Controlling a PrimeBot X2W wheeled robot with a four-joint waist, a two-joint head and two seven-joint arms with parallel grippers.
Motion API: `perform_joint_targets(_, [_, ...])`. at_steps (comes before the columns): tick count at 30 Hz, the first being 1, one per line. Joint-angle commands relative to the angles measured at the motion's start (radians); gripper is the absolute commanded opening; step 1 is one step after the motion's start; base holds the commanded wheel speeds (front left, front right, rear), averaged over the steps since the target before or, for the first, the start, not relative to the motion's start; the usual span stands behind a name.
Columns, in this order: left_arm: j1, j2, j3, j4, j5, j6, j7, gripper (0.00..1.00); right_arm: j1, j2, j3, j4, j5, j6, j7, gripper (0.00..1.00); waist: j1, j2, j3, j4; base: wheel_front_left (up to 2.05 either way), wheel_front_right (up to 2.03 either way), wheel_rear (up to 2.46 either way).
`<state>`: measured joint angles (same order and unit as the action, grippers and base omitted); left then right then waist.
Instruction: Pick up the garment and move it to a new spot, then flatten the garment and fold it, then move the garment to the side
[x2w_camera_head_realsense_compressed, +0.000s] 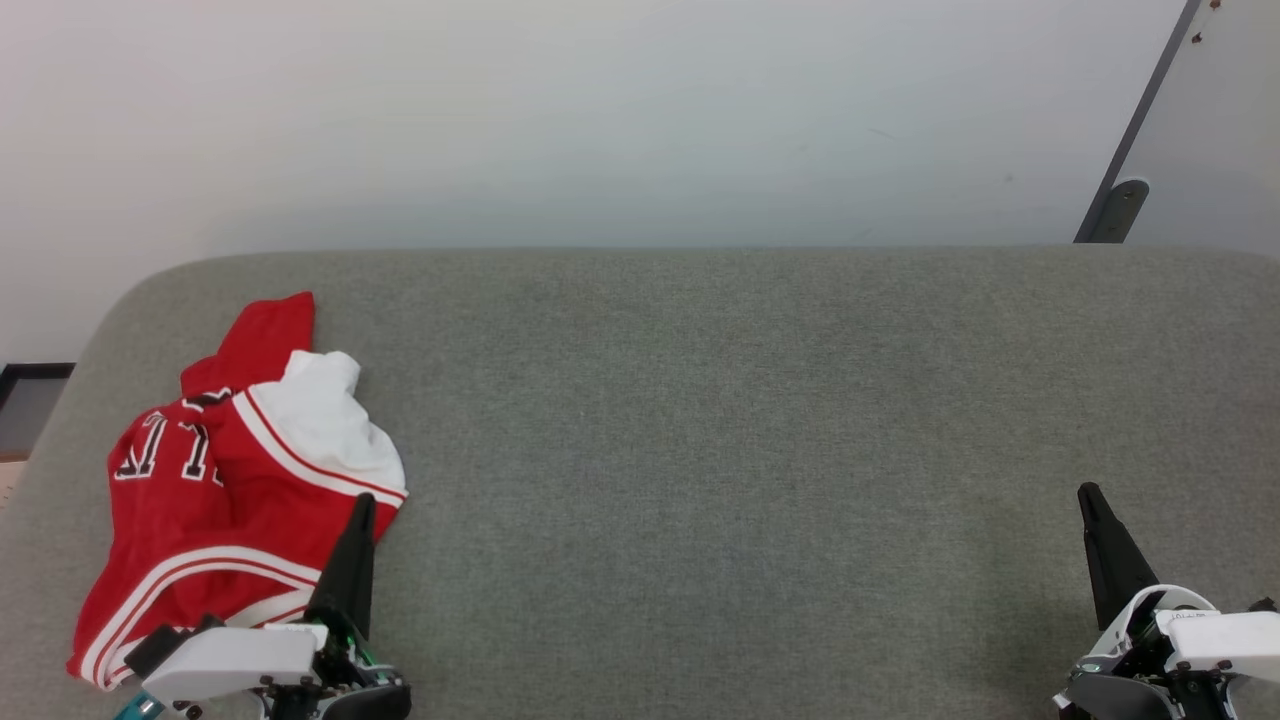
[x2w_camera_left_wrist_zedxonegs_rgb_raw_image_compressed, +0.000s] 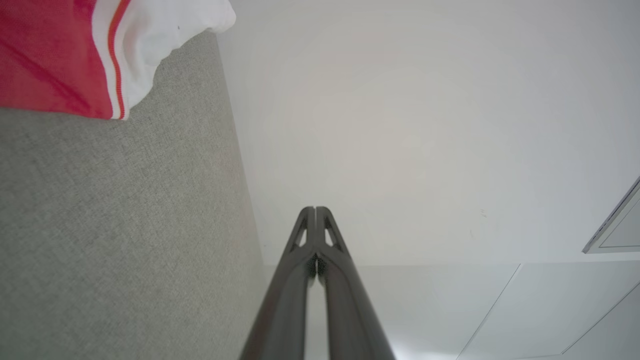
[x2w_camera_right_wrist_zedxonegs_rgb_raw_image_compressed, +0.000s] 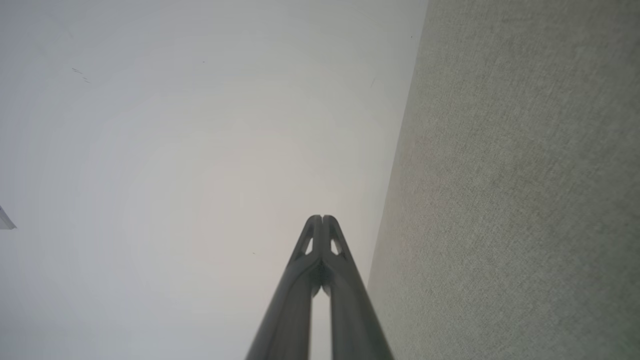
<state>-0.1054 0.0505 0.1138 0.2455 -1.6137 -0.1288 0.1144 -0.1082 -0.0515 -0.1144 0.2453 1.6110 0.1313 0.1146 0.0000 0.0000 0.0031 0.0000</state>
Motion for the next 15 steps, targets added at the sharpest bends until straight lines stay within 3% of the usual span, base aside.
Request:
perform_joint_targets(1, [-0.01,-0.001,0.001,0.001,0.001,-0.004,0.002,0.0,-0.003,0.004,0.0,0.0,0.004,-0.001,0.002,0.0,0.0,0.0,0.0,0.0,0.0,0.0,0.0])
perform_joint_targets(15, [-0.01,-0.001,0.001,0.001,0.001,-0.004,0.002,0.0,-0.003,0.004,0.0,0.0,0.004,-0.001,0.002,0.0,0.0,0.0,0.0,0.0,0.0,0.0,0.0])
